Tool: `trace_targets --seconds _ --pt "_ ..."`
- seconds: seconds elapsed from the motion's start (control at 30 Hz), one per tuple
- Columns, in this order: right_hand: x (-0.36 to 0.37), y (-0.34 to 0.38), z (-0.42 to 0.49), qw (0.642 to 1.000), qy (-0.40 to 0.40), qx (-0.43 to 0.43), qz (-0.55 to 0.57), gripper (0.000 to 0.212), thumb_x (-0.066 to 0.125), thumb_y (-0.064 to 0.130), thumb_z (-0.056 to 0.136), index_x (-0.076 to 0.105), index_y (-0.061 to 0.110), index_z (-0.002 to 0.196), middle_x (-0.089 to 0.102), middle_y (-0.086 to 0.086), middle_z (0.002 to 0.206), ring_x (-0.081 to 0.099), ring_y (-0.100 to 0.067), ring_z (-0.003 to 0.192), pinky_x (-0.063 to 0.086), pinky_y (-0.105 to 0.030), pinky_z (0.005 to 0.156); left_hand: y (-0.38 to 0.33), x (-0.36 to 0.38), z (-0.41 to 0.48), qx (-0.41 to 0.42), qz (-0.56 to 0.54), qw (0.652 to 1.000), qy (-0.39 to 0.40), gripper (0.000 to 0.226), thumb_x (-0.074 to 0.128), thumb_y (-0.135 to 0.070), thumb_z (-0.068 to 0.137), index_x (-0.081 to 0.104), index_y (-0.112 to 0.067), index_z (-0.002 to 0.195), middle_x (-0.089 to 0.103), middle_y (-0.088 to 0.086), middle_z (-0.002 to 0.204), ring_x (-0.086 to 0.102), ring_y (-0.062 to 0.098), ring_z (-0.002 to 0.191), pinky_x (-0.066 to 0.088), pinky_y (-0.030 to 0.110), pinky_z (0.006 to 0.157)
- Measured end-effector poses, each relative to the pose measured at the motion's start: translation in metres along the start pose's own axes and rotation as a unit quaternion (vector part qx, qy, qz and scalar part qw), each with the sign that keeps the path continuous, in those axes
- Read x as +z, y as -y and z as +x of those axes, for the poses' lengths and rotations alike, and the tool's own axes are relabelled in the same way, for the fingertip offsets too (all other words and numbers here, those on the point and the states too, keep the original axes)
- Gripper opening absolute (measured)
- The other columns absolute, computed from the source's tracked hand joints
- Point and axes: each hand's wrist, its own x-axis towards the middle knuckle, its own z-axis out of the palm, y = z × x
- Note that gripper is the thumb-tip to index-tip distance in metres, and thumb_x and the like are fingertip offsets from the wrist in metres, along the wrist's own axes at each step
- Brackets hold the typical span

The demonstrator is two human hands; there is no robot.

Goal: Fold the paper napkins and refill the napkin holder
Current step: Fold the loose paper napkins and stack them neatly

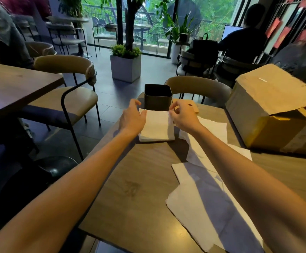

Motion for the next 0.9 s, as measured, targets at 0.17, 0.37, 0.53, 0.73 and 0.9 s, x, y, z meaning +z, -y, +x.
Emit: trace_targets --seconds 0.17,0.37,0.53,0.73,0.9 --pt "0.019 -0.002 0.008 0.999 0.01 -0.004 -0.046 0.014 0.059 0.015 0.1 0.061 0.013 0.114 0.059 0.0 0.102 0.057 -0.012 0.09 0.047 -0.018 0.069 0.014 0.006 0.004 0.041 0.061 0.997 0.012 0.031 0.055 -0.032 0.1 0.045 -0.022 0.127 0.067 0.009 0.105 0.067 0.023 0.095 0.055 0.026 0.069" --pt "0.035 -0.008 0.01 0.995 0.032 -0.007 -0.09 0.013 0.058 0.015 0.1 0.063 0.014 0.112 0.064 -0.004 0.105 0.061 -0.019 0.096 0.056 -0.035 0.083 0.018 0.013 0.0 0.069 0.136 0.988 0.001 0.031 0.057 -0.031 0.099 0.049 -0.023 0.128 0.066 0.009 0.115 0.064 0.025 0.102 0.056 0.033 0.078" --pt "0.04 -0.01 0.008 0.986 0.037 -0.043 -0.154 0.018 0.058 0.017 0.1 0.063 0.012 0.117 0.067 -0.008 0.105 0.063 -0.02 0.093 0.057 -0.034 0.083 0.023 0.016 0.0 0.072 0.184 0.98 0.012 0.025 0.054 -0.031 0.101 0.057 -0.019 0.123 0.065 0.009 0.116 0.062 0.024 0.103 0.044 0.025 0.074" --pt "0.044 -0.013 0.005 0.959 0.041 -0.092 -0.263 0.024 0.06 0.023 0.099 0.066 0.013 0.12 0.066 -0.009 0.113 0.063 -0.024 0.096 0.054 -0.033 0.083 0.024 0.017 0.0 0.089 0.24 0.967 0.004 0.027 0.051 -0.032 0.102 0.068 -0.016 0.114 0.069 0.005 0.104 0.064 0.021 0.095 0.045 0.029 0.078" --pt "0.044 -0.016 0.002 0.937 0.044 -0.106 -0.329 0.028 0.055 0.027 0.101 0.069 0.011 0.119 0.063 -0.009 0.116 0.065 -0.026 0.098 0.053 -0.035 0.083 0.024 0.016 -0.003 0.106 0.319 0.942 0.02 0.032 0.049 -0.035 0.102 0.072 -0.014 0.106 0.07 0.005 0.093 0.066 0.019 0.082 0.046 0.026 0.067"
